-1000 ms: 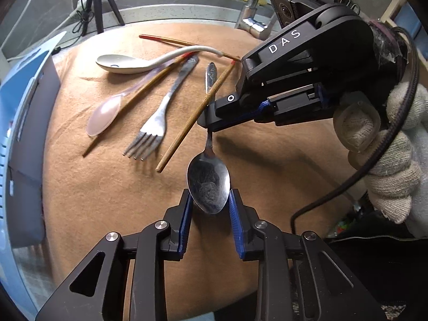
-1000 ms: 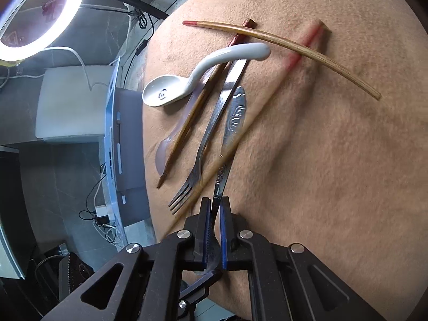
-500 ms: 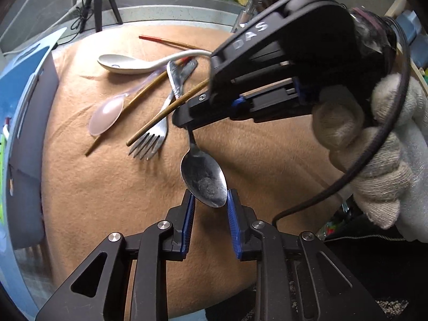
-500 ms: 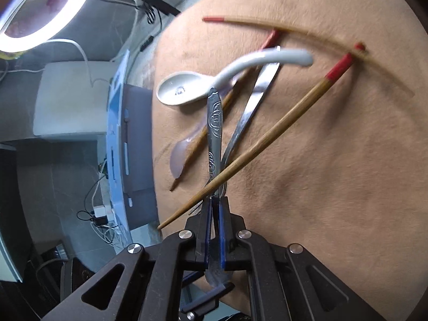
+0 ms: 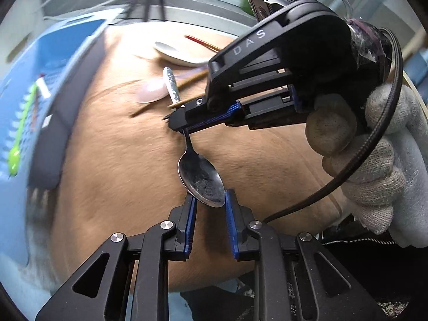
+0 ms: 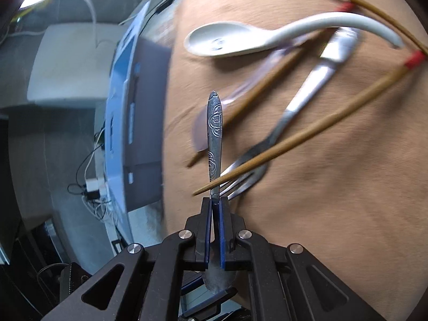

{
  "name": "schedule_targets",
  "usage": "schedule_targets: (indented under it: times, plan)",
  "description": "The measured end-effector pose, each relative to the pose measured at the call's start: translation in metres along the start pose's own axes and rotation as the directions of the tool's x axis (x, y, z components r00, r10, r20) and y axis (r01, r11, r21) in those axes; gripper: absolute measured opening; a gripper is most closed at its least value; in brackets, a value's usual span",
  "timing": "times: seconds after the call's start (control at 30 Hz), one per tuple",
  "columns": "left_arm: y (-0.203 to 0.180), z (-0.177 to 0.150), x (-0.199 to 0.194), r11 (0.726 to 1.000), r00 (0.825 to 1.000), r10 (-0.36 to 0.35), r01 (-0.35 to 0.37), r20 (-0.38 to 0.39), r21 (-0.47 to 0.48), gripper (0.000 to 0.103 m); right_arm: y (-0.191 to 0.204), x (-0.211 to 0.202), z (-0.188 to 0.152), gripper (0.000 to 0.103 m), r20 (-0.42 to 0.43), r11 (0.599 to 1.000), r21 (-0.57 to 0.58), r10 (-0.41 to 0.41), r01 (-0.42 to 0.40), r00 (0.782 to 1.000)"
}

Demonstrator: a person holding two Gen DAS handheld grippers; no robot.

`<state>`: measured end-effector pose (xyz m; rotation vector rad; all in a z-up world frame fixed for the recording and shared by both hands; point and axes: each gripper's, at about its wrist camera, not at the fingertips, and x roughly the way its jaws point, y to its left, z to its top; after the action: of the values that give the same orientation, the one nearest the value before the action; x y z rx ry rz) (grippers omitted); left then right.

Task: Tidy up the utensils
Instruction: 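Lift the metal spoon by its handle with the right tool, drop it into the blue basket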

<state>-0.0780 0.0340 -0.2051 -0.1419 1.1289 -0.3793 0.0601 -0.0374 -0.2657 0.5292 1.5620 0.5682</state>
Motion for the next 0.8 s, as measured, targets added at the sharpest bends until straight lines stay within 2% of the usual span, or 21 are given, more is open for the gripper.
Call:
schedule_targets:
  times: [0.2,0.37,0.6,0.63,0.8]
  plan:
    - [0.009,-0.013,-0.029,0.996,0.996,0.069,-0.065,0.065,-0.066,0.018,0.038,0.014,-0.001,0.005,-0.042,0.997,-0.078,0.022,-0.026,0.999]
    - [0.027,-0.011,-0.057,0.991,0.987,0.107,-0.097,0.119,-0.091,0.017,0.071,0.013,0.005,0.005,-0.056,0.988,-0.139,0.058,-0.065,0.997]
    - [0.053,0.007,-0.077,0.986,0.975,0.150,-0.134,0.165,-0.102,0.017,0.113,0.019,0.023,0.005,-0.037,0.975,-0.204,0.080,-0.086,0.996]
    - [0.063,0.024,-0.072,0.985,0.974,0.156,-0.140,0.167,-0.104,0.017,0.117,0.020,0.027,0.005,-0.032,0.974,-0.211,0.080,-0.085,0.996]
    - [0.090,0.038,-0.073,0.981,0.970,0.178,-0.162,0.167,-0.105,0.017,0.135,0.034,0.045,0.005,-0.015,0.974,-0.212,0.078,-0.080,0.997]
